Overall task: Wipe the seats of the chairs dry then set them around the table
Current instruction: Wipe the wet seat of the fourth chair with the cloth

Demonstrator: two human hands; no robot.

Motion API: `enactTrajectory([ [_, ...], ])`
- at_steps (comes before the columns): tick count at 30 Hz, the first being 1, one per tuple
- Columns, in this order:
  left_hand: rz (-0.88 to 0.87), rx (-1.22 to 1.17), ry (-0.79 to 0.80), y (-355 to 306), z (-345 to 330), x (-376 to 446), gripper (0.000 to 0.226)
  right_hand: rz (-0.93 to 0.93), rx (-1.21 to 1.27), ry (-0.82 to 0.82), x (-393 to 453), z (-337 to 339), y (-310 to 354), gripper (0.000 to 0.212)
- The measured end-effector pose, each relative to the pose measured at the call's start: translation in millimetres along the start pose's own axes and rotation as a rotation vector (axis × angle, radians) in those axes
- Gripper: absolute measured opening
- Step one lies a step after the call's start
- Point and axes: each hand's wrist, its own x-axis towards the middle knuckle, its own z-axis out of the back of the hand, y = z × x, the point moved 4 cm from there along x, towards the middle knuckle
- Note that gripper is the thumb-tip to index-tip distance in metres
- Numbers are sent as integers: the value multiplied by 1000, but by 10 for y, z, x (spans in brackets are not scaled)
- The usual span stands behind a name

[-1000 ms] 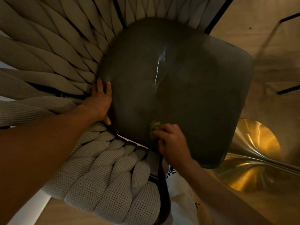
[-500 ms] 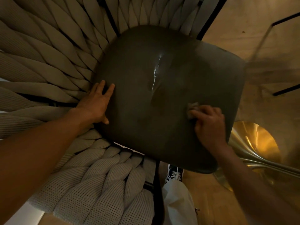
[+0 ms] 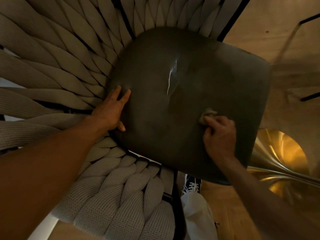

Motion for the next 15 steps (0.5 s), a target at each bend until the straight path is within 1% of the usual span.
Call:
enactTrajectory([
  [5, -6, -17, 1, 7, -3, 9, 136, 322, 62, 194, -561, -343, 609, 33],
  [10, -12, -31, -10, -17, 7, 22, 136, 687, 72, 440, -850, -599, 1045, 31],
  [12, -13, -27, -11, -8, 6, 47, 138, 778, 34, 480, -868, -644, 1104, 28],
  [15, -14, -30, -9, 10, -17, 76, 140, 809, -62, 436, -771, -596, 1038, 30],
])
